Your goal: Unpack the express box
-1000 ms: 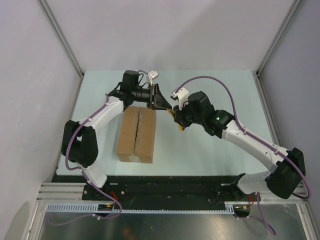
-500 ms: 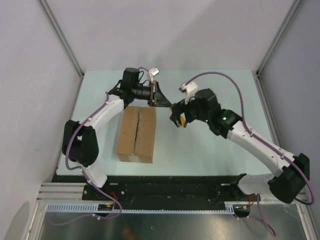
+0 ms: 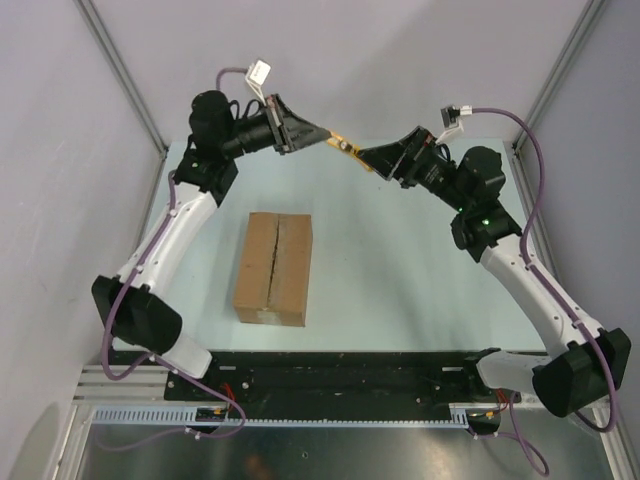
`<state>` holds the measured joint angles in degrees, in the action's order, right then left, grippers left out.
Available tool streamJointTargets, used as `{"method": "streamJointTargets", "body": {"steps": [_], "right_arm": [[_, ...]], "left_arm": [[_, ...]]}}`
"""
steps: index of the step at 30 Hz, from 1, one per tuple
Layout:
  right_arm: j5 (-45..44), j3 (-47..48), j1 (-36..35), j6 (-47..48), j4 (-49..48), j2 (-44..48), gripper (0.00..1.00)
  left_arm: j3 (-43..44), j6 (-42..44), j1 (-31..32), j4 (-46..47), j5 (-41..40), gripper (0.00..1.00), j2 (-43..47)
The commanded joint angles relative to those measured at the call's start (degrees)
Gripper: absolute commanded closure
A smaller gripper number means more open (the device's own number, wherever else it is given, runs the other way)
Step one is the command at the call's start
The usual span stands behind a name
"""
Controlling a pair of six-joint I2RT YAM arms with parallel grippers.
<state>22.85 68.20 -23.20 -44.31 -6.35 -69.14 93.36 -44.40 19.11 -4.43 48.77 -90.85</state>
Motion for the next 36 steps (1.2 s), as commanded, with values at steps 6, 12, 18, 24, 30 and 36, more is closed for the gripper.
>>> {"method": "streamJointTargets", "body": {"steps": [6,12,18,24,30,36], "right_arm": [[8.9,1.8,-0.7,-18.9,-25.1,-4.6,0.0],[8.0,1.8,-1.7,-21.9,-33.6,-5.5,0.04],[7.0,1.8,-1.8,-24.8,-33.2,-5.6,0.13],[6.7,1.8,-2.1,-24.9,-31.7,-5.9,0.21],[5.8,1.9,-2.1,-22.5,-27.8,-5.0,0.25],[5.9,2.0,-2.1,-21.7,-25.5,-5.1,0.32]], "left_arm": [[-3.2,-18.3,2.5,26.2,-5.2,1.0,3.8],[-8.7,-23.8,4.4,34.5,-10.5,1.0,4.5],[-23.2,-30.0,5.1,53.6,-20.8,1.0,8.7],[-30.9,-27.4,8.0,57.2,-27.0,1.0,12.7],[-35.3,-22.9,10.9,57.2,-33.0,1.0,16.8],[-35.0,-22.7,12.2,57.2,-33.8,1.0,15.5]]}}
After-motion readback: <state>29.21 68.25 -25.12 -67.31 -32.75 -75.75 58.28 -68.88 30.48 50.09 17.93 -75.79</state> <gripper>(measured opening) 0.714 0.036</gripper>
